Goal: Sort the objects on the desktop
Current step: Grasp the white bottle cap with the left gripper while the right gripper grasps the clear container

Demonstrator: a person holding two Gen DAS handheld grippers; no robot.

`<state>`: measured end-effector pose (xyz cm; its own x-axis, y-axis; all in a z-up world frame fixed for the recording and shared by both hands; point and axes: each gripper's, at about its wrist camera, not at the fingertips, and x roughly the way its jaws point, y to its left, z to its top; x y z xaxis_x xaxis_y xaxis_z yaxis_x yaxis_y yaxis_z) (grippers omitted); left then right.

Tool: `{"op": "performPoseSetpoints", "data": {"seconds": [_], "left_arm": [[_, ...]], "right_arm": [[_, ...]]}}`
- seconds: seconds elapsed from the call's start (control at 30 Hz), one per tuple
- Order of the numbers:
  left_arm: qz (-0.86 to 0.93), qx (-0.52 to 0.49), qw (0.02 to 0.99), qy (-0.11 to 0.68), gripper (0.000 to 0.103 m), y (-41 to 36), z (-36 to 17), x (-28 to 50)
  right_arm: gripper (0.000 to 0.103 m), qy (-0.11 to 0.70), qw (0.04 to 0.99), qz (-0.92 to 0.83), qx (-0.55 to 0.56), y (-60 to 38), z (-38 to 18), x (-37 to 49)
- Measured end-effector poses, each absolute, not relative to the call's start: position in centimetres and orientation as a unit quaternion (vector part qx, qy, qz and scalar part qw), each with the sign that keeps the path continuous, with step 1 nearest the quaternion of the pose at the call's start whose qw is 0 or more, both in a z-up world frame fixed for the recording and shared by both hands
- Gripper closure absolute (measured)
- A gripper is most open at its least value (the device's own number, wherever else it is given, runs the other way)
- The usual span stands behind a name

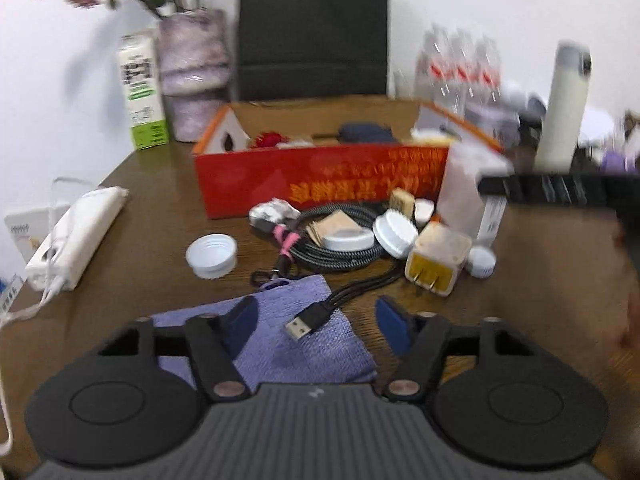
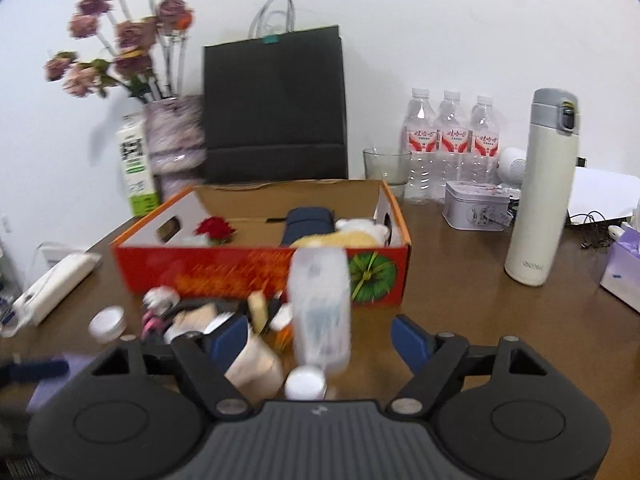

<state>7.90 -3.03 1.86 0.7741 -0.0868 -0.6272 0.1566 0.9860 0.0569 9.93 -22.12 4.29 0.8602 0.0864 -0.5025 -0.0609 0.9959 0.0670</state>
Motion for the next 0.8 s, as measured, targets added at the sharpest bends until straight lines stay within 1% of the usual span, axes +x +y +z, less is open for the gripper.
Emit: {"op": "performPoseSetpoints", "data": {"seconds": [0.03,0.07,0.13,0.17,0.23,0.27,0.37,0.5,0.57,0.7,0.8], "left_arm": [[-0.066,0.06,0.939,0.331,0.042,-3.2,1.7,8.3],[-0.071,0.053,0.94,0.328,0.042,-3.0,1.8,8.6],[-0.076,0.031,0.942,0.327,0.042,-2.5,2.0,9.3],[-0.078,0.025,0.941,0.328,0.043,-2.2,2.1,9.6],[-0.082,0.018,0.94,0.331,0.043,-2.1,2.0,10.3],[-0.085,0.015,0.939,0.334,0.043,-2.1,2.0,10.5],[-0.11,0.008,0.935,0.338,0.041,-2.7,1.9,11.1],[-0.106,0.05,0.939,0.322,0.041,-3.9,1.9,11.9],[-0.093,0.051,0.942,0.317,0.041,-3.0,2.1,12.6],[-0.02,0.026,0.943,0.33,0.039,-0.1,2.2,14.6],[0.02,0.034,0.939,0.343,0.039,1.2,1.6,15.8]], "right_arm": [[0.033,0.266,0.963,0.038,0.028,-22.3,4.1,10.9],[0.035,0.271,0.961,0.039,0.033,-22.4,3.9,11.7],[0.044,0.278,0.959,0.04,0.039,-22.6,3.5,12.9],[0.046,0.28,0.958,0.04,0.041,-22.7,3.2,13.3],[0.058,0.285,0.957,0.044,0.047,-22.8,2.6,13.5],[0.06,0.286,0.956,0.046,0.052,-23.0,2.3,13.6],[0.061,0.281,0.957,0.048,0.058,-23.3,2.1,13.4],[0.061,0.273,0.959,0.046,0.061,-23.6,1.9,13.0],[0.062,0.264,0.961,0.046,0.062,-23.8,2.1,12.5],[0.063,0.237,0.968,0.049,0.062,-23.9,2.8,11.8],[0.063,0.234,0.969,0.051,0.057,-23.6,2.9,11.6]]}}
